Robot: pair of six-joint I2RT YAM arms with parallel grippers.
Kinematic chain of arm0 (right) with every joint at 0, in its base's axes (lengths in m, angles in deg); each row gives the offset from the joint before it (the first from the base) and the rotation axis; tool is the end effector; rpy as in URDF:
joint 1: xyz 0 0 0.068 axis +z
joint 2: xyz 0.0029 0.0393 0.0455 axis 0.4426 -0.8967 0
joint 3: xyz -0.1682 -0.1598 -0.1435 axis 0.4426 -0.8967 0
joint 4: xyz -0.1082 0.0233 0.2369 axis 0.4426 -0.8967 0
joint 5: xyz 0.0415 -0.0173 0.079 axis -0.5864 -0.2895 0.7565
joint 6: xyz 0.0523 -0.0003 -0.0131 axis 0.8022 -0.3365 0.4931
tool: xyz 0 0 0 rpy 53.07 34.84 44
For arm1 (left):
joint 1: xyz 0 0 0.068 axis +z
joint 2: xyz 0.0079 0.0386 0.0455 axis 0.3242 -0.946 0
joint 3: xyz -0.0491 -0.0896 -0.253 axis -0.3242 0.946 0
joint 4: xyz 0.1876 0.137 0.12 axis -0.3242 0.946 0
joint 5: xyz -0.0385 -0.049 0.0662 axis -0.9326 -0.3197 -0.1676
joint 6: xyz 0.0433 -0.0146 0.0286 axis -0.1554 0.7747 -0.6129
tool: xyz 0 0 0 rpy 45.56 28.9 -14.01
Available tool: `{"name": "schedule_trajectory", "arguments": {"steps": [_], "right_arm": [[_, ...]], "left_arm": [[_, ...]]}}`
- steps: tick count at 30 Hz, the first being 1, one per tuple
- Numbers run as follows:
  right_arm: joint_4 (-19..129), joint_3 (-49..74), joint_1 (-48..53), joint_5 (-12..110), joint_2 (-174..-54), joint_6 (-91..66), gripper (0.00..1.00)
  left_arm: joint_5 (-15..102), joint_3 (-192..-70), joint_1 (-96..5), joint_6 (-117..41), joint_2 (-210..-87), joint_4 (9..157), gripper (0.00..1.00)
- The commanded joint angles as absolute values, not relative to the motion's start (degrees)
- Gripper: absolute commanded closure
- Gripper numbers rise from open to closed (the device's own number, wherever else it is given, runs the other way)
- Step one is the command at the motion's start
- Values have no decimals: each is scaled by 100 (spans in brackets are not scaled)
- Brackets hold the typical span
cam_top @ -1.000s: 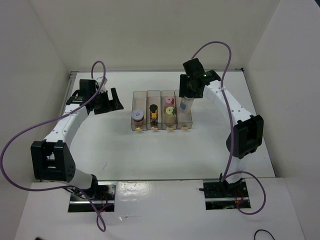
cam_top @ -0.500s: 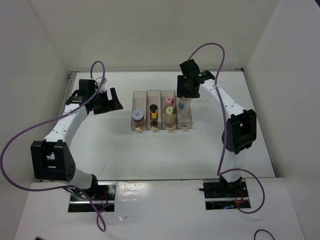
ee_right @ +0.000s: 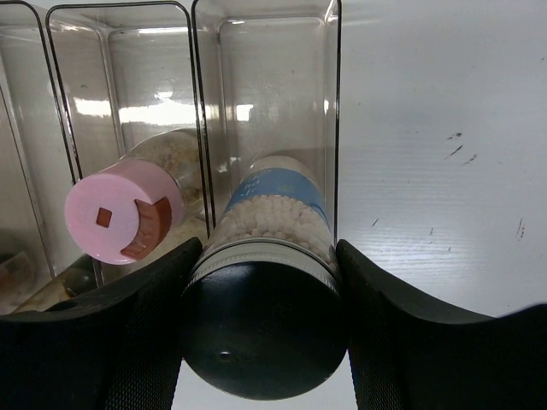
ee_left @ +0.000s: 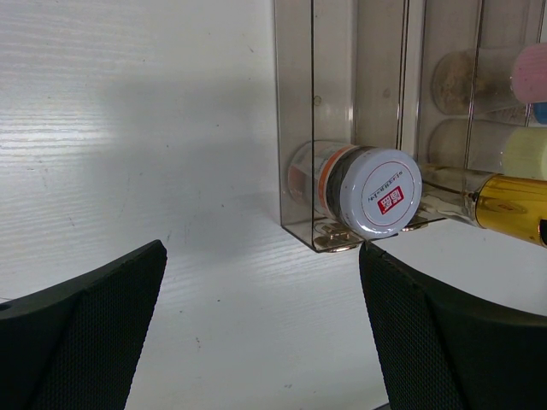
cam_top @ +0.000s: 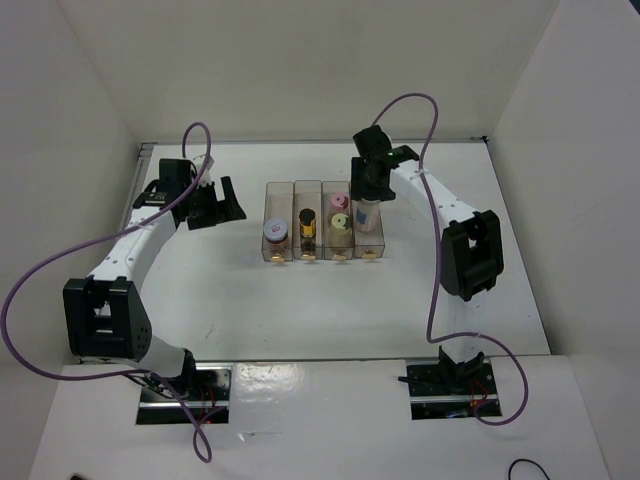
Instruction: Organize the condiment bottles
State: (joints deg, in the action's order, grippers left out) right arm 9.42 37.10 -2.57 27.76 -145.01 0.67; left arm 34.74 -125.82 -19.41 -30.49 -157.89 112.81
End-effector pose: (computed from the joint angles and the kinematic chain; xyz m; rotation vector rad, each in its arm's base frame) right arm 0.3965 0.1651 0.2759 0.0046 2.5358 -0.0004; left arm 0.3224 -0.0130 0.2834 -0.2484 2.3635 -0.5145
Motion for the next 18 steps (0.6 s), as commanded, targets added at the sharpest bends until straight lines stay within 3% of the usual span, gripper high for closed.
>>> {"name": "schedule_trajectory", "arguments": {"steps": [1, 15, 18], "right_arm": [[1402, 3722, -175, 2603, -14412, 33, 67], [1402, 3617, -175, 2603, -14412, 86, 36], [1402, 3617, -175, 2603, -14412, 86, 19]], "left_arm": [[3389, -12614, -1910, -3167, -15819, 11119, 1], [3389, -12614, -1910, -3167, -15819, 11119, 1], [3389, -12614, -1910, -3167, -15819, 11119, 1]]}}
